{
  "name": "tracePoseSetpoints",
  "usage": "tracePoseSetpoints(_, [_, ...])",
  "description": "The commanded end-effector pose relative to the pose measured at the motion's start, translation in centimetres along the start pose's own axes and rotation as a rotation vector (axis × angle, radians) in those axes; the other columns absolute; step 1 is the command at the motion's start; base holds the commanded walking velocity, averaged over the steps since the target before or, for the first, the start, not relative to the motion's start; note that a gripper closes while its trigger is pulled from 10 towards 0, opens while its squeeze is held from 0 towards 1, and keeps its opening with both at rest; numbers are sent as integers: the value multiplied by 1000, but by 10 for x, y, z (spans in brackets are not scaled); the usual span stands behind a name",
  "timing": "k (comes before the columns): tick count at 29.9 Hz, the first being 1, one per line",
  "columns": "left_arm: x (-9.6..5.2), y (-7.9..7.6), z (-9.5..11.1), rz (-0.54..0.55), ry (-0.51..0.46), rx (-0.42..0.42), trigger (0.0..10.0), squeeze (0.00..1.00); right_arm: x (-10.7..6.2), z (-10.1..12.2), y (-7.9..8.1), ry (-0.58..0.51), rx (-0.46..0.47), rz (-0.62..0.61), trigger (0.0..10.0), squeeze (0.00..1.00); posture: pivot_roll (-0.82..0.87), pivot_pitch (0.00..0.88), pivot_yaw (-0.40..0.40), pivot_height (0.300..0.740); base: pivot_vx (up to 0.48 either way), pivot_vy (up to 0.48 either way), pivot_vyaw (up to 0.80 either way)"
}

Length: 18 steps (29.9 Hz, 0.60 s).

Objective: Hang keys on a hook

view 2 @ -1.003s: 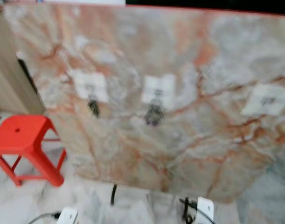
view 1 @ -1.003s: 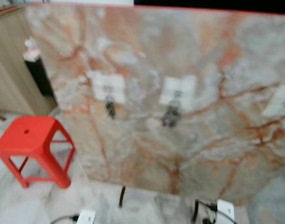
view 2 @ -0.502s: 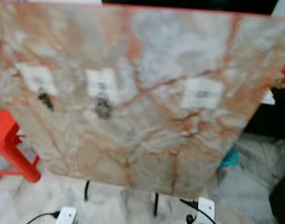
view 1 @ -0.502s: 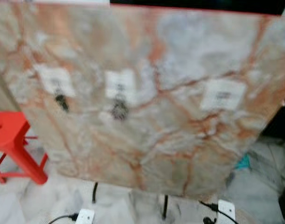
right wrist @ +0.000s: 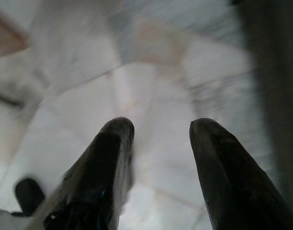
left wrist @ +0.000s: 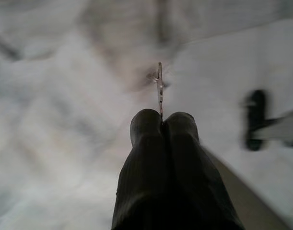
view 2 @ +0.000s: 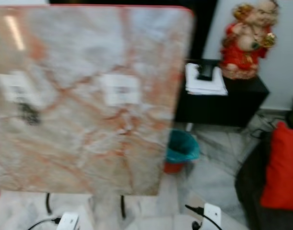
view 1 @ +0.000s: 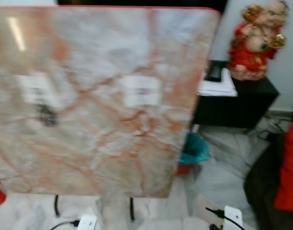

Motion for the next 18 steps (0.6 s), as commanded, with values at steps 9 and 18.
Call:
tracePoseSetpoints(9, [-3, 34, 5, 122, -27, 44, 10000, 0, 0, -1, 12, -2, -11, 30, 10000, 0, 30, 0, -20, 736, 0, -150, 0])
tracePoseSetpoints(18, [-11, 70, 92, 279, -284, 93, 10000, 0, 0, -4, 14, 5, -16, 37, 10000, 0, 34, 0, -16, 736, 0, 0, 0])
Point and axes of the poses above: a point about 5 cm out from each wrist's last joint towards the gripper, its own x axis pointing out of the wrist towards the gripper, its own z axis along the axis of the wrist's last joint, y = z × x, the point moved 6 cm from there along x, pointing out of the wrist towards the gripper, and after that the axes turned 6 degrees about x, right-handed, at the moved point
